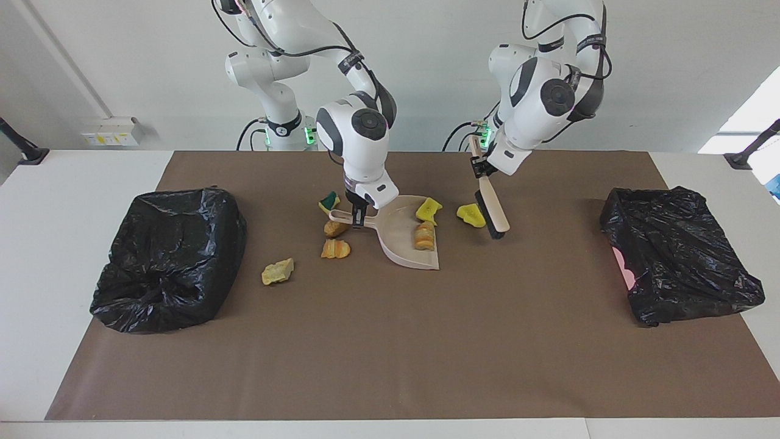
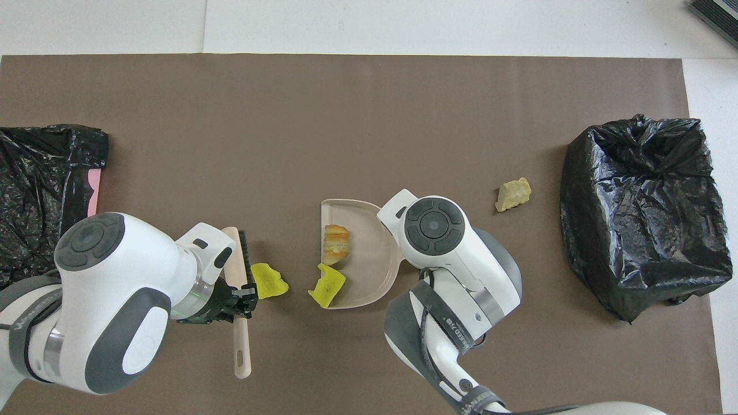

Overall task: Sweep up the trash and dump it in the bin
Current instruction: 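Sweep the yellow sponges and crust into the dustpan with the left gripper's brush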

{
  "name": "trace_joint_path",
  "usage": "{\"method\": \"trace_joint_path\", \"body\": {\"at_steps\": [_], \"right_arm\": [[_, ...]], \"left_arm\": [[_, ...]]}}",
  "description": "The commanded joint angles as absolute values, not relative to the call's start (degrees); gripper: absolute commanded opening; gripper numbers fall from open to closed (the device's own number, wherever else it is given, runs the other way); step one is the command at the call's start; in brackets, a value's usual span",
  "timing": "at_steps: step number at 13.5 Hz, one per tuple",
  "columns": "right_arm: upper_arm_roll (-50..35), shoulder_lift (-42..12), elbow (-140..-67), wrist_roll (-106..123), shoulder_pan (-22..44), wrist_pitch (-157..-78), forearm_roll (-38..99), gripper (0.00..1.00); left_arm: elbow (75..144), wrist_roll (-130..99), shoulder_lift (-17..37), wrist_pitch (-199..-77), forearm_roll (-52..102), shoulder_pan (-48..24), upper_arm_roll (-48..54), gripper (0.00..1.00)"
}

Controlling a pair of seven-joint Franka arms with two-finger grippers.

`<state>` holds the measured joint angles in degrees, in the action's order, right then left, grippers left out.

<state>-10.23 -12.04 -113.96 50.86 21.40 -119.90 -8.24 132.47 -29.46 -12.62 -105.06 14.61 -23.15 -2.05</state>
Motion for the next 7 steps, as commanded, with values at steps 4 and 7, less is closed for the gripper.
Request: {"method": "trace_joint_path", "body": {"at_steps": [4, 7], "right_arm": [[-10.55, -12.22, -114.70, 51.86, 20.57, -121.38, -10.02, 0.00], [-10.55, -12.13, -114.70, 51.86, 20.74, -121.29, -11.07, 0.00]], "left_arm": [[143.86, -34.71, -17.31, -110.10, 14.06, -24.07, 0.35, 0.00], [144.93, -39.10, -14.42, -117.05, 14.06, -31.53, 0.44, 0.00]]}}
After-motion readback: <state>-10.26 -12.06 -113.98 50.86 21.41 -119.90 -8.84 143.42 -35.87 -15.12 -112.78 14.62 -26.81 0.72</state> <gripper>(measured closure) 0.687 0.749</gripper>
